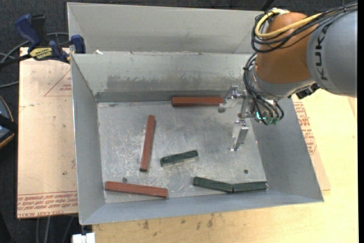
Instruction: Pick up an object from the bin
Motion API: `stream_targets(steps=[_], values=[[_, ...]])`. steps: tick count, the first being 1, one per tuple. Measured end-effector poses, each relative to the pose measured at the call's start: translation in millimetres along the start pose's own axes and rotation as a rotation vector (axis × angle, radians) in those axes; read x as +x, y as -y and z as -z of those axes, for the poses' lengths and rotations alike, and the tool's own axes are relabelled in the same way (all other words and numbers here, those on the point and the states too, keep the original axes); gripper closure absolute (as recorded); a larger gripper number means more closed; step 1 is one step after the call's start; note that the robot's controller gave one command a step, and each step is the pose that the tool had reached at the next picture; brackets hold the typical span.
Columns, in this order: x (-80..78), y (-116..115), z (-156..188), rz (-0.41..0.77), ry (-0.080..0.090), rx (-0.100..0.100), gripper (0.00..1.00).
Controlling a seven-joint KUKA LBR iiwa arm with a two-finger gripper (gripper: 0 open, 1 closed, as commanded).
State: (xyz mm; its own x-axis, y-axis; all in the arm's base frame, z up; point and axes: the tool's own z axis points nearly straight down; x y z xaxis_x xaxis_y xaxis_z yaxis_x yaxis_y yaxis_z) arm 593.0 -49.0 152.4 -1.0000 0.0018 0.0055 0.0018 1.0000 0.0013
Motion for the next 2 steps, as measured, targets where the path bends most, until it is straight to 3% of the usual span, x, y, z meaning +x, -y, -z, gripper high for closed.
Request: stream_targets(steps=[1, 2], values=[[-1.8, 0.0, 3.5, 0.001, 0.007, 0.001, 0.00], [6.3, -38.4, -41.6, 0.057, 0.013, 0.002, 0.00]])
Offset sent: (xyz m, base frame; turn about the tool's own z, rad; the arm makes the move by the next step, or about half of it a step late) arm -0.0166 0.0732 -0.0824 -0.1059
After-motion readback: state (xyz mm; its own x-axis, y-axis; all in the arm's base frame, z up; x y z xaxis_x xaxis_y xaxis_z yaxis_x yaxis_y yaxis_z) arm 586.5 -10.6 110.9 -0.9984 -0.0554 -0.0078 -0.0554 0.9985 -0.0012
